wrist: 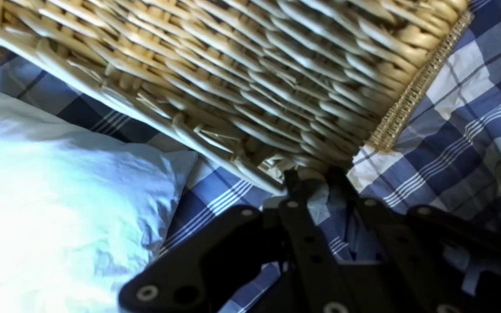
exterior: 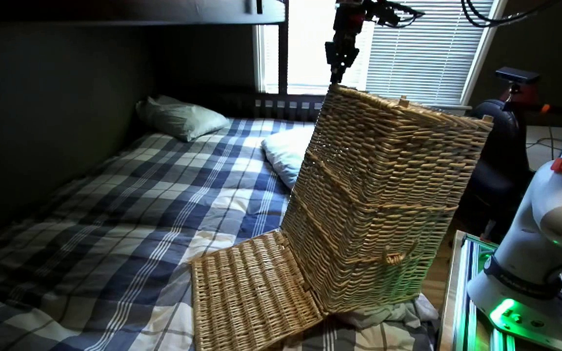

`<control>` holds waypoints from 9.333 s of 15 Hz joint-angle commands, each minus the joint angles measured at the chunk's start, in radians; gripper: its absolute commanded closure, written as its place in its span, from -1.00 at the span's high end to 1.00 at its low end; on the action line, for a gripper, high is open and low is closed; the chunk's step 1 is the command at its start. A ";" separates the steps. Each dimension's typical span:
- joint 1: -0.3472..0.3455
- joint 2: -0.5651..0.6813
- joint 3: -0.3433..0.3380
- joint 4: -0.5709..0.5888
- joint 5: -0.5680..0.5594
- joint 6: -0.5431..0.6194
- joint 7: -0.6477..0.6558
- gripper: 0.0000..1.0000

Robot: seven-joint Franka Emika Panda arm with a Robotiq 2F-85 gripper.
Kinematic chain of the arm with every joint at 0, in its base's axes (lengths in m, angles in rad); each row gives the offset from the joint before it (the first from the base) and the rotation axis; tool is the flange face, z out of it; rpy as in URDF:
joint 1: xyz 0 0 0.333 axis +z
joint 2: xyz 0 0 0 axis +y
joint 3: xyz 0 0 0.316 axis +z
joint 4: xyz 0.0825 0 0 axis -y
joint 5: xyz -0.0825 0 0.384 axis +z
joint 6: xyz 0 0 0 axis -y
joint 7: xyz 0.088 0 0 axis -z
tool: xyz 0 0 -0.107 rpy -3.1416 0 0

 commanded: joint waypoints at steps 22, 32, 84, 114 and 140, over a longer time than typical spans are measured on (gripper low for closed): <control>0.100 -0.388 0.215 -0.349 -0.135 -0.298 0.073 1.00; 0.159 -0.386 0.337 -0.355 -0.352 -0.370 0.098 1.00; 0.153 -0.453 0.142 -0.644 -1.015 0.400 -0.068 1.00; 0.119 -0.268 0.183 -0.552 -0.626 0.196 -0.210 1.00; 0.124 -0.049 0.166 -0.902 -0.090 0.261 0.168 1.00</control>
